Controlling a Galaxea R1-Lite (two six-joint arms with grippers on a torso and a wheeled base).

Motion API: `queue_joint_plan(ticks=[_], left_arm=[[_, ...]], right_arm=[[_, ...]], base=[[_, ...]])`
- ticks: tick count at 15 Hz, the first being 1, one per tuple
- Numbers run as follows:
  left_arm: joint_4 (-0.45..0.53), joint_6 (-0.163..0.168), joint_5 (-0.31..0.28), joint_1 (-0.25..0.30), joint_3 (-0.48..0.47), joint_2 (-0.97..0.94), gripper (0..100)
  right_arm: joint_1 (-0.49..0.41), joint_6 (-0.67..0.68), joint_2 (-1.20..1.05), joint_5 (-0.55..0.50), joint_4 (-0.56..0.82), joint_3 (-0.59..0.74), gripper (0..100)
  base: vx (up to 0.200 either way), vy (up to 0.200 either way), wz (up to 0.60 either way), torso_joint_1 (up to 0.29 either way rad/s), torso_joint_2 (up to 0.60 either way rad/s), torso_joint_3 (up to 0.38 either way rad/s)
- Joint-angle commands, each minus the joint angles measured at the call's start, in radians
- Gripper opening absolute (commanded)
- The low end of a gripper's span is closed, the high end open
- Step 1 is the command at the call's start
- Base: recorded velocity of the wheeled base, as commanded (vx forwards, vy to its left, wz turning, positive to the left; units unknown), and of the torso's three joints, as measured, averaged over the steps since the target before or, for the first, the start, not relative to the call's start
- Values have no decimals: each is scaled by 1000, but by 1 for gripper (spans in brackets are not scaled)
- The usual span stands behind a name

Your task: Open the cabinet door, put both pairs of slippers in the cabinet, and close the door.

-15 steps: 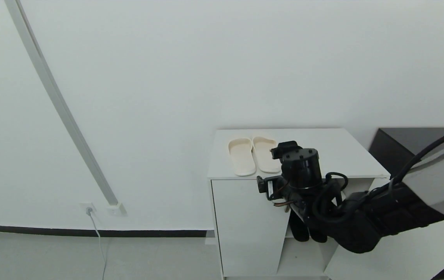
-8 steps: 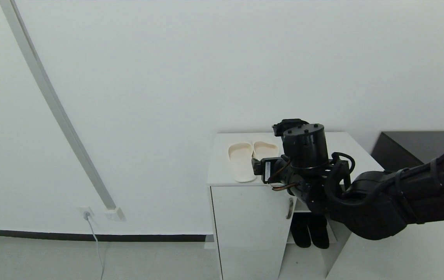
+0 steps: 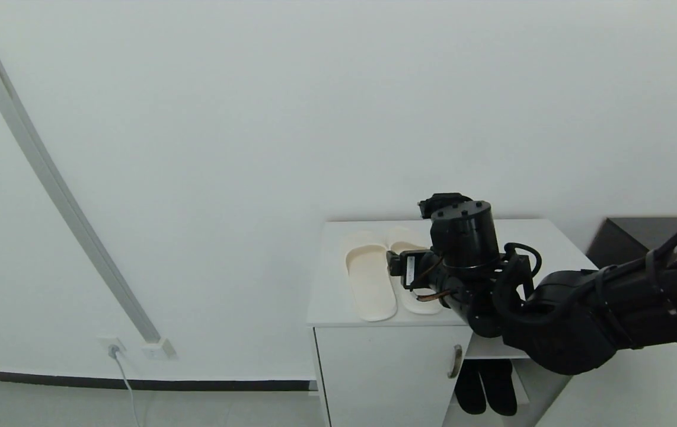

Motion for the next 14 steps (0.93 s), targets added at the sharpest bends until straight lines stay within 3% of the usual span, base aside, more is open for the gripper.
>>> queue_joint_plan(ticks=[1, 7, 14], left_arm=[[-1, -1, -1, 0, 1, 1, 0], [-1, 0, -1, 0, 0, 1, 0], [-1, -1, -1, 0, 0, 1, 0]], right_arm=[[1, -1, 26, 0, -13, 10, 100], [7, -16, 140, 18, -119, 3, 100], [-16, -28, 256, 38, -123, -136, 100]], base=[[0, 0, 0, 0, 0, 0], [0, 0, 0, 0, 0, 0], [0, 0, 0, 0, 0, 0]])
